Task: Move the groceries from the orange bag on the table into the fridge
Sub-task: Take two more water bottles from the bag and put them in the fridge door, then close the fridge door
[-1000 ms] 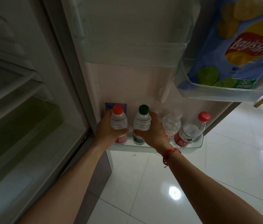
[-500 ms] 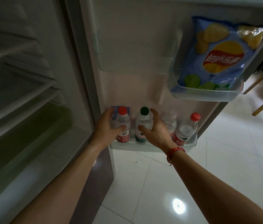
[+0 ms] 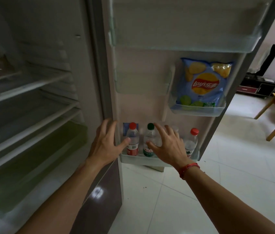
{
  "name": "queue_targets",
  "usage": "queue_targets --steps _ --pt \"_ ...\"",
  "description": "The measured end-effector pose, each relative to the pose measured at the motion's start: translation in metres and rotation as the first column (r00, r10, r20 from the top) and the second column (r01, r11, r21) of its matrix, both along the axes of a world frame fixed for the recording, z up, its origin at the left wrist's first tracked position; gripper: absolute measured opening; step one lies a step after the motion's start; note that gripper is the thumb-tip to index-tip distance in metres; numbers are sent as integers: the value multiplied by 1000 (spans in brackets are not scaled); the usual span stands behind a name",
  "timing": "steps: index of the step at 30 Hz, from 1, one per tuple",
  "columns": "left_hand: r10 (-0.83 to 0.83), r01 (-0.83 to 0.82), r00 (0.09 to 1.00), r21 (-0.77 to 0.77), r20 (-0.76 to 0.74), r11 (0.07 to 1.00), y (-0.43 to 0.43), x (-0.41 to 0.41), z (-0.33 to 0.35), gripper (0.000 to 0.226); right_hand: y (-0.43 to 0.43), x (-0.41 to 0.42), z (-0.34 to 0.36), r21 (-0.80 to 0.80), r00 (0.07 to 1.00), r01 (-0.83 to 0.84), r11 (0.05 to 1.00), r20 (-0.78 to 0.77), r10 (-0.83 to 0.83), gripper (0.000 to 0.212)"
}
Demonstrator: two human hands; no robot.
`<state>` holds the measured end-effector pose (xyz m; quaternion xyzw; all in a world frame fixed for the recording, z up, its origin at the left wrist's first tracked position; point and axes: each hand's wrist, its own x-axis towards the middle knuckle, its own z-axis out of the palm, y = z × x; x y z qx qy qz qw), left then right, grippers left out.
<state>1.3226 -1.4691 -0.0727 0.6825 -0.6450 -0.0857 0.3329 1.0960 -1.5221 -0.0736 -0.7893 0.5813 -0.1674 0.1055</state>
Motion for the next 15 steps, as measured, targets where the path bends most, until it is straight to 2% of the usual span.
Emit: queue_targets --steps 5,11,15 --pt "46 -45 995 -13 90 999 15 8 11 95 9 6 12 -44 999 -21 999 -51 19 81" --pt "132 -127 979 -43 155 991 32 24 29 87 15 35 27 -61 994 -90 994 -61 86 85" --pt "214 -208 952 -50 218 977 54 54 41 95 18 73 33 -62 984 -178 982 -40 176 87"
